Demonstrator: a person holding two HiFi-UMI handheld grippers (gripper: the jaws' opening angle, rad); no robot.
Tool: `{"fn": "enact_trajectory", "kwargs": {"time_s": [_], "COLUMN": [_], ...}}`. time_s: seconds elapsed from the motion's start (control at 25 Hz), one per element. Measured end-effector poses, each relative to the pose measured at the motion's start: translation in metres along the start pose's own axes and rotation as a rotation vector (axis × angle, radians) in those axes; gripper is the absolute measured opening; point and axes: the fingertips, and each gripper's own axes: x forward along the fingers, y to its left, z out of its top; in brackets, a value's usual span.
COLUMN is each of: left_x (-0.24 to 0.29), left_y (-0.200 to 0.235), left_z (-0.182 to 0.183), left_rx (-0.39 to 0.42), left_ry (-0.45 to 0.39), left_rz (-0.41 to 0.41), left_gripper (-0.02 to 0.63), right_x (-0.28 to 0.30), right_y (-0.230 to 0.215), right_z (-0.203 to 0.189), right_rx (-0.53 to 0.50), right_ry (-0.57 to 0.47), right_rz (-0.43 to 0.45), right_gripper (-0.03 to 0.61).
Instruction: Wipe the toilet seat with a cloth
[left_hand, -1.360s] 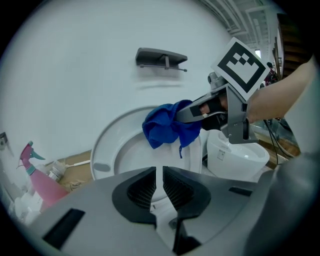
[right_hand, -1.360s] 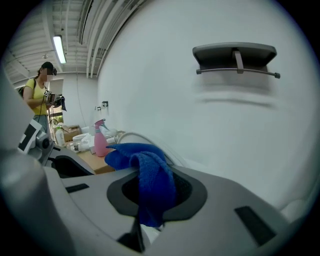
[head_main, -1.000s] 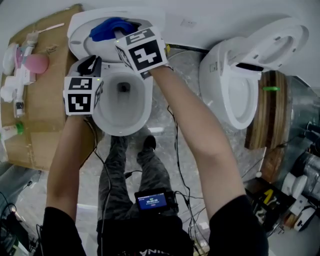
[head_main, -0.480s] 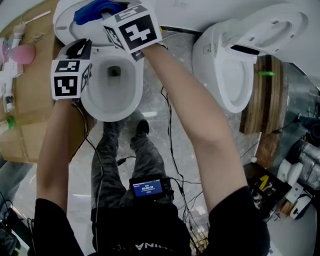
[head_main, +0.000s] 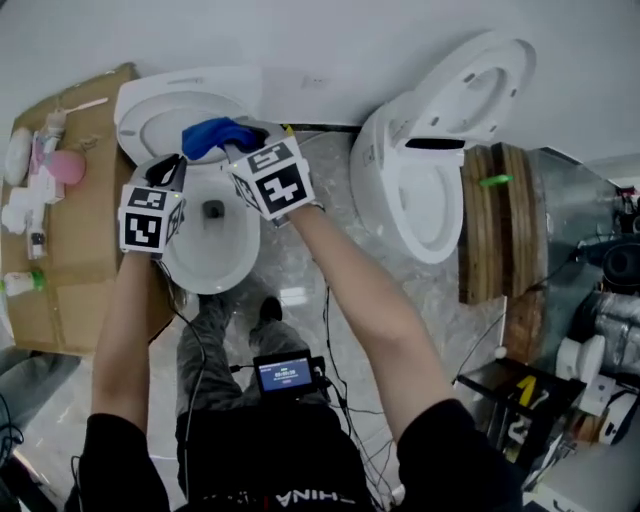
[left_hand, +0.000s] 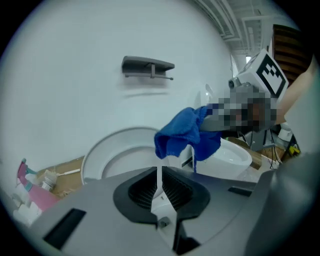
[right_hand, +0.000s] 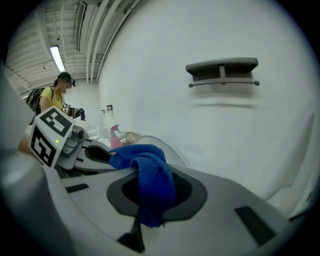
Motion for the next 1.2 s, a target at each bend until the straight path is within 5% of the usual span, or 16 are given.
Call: {"fn": "enact_trajectory", "kwargs": {"time_s": [0.32,0.96,1.2], "left_x": [-0.076,-0.219,-0.265], "left_y": [-0.027,-0.084,-0.091], "left_z": [0.044,0.015,-0.008], "left_rx": [0.01,-0.109,-0.072], "left_ry": [-0.03,-0.032,-0.049], "left_rz": [-0.023,-0.196,-0.225], "left_gripper": [0.028,0.012,0.012], "right_x": [-0.089,-0.2,-0.219], "right_y": [0.02,0.102,0.158], "right_z": [0.006,-0.003,-0.026], "right_rx": [0.066,0.084,0.089], "right_ry": [-0.004,-0.014,0.004], "right_rz": [-0.023,0.003,-0.005], "right_gripper": [0.054,0.054,0.054]}}
